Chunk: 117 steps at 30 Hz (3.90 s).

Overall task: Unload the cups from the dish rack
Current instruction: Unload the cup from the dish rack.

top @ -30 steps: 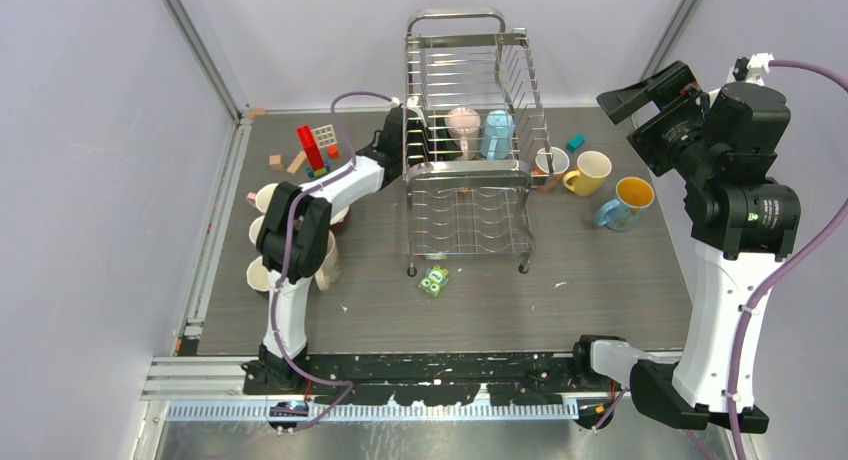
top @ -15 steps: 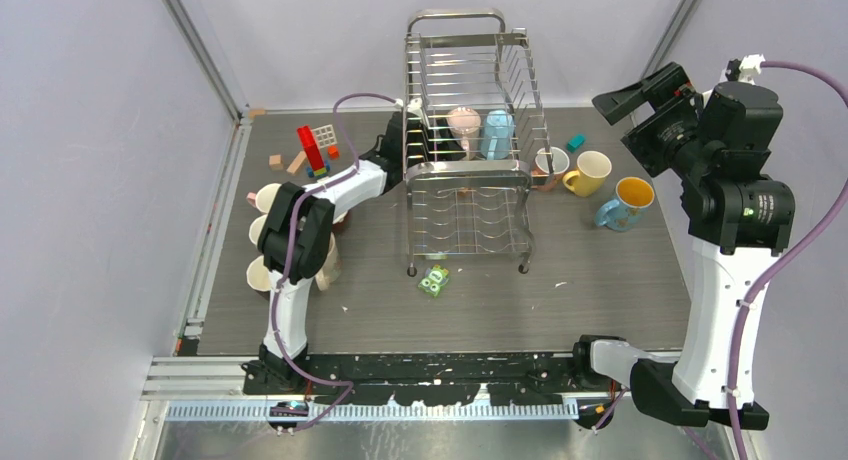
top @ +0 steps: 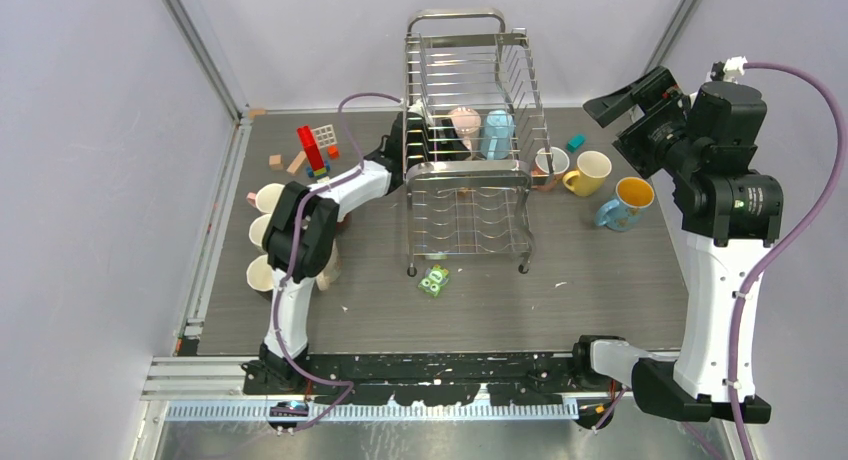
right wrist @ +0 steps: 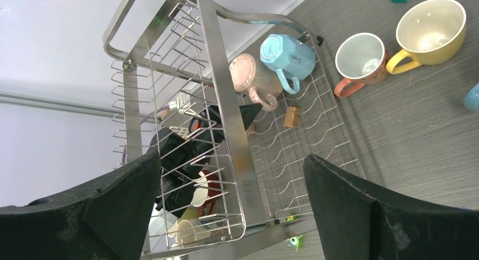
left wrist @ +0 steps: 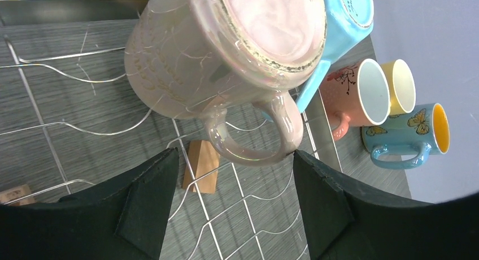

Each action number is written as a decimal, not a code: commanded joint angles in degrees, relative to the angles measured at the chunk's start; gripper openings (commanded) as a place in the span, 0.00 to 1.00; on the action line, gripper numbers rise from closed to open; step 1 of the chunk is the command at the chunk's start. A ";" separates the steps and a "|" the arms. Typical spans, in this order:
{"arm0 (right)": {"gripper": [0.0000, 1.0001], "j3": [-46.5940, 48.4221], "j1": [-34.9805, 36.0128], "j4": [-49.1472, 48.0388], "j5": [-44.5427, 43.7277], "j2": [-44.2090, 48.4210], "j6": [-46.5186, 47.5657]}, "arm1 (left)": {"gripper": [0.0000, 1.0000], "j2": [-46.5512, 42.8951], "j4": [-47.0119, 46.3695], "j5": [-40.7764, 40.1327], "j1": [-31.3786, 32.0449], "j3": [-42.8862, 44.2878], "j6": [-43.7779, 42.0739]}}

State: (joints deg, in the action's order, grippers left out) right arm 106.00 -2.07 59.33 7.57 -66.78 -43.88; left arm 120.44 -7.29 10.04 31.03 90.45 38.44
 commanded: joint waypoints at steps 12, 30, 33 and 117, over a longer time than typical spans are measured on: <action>1.00 -1.56 0.79 -3.77 -0.19 0.34 0.20 | 0.74 3.01 1.59 -4.60 2.16 5.19 -3.07; 1.00 -2.62 0.84 -4.32 -0.51 1.44 0.99 | 0.60 0.69 -4.43 -18.14 4.20 1.39 -1.90; 1.00 -3.10 0.79 -4.93 0.08 1.57 0.52 | 0.56 -0.71 -4.72 -18.89 4.12 -0.43 -2.76; 1.00 -9.34 0.84 -9.91 1.84 2.43 0.14 | 0.00 -19.56 -7.86 -8.86 -0.38 -16.10 -17.77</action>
State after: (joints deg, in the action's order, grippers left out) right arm 97.03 -1.54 52.66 8.49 -65.82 -43.75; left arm 108.18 -4.16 1.08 31.03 75.22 19.16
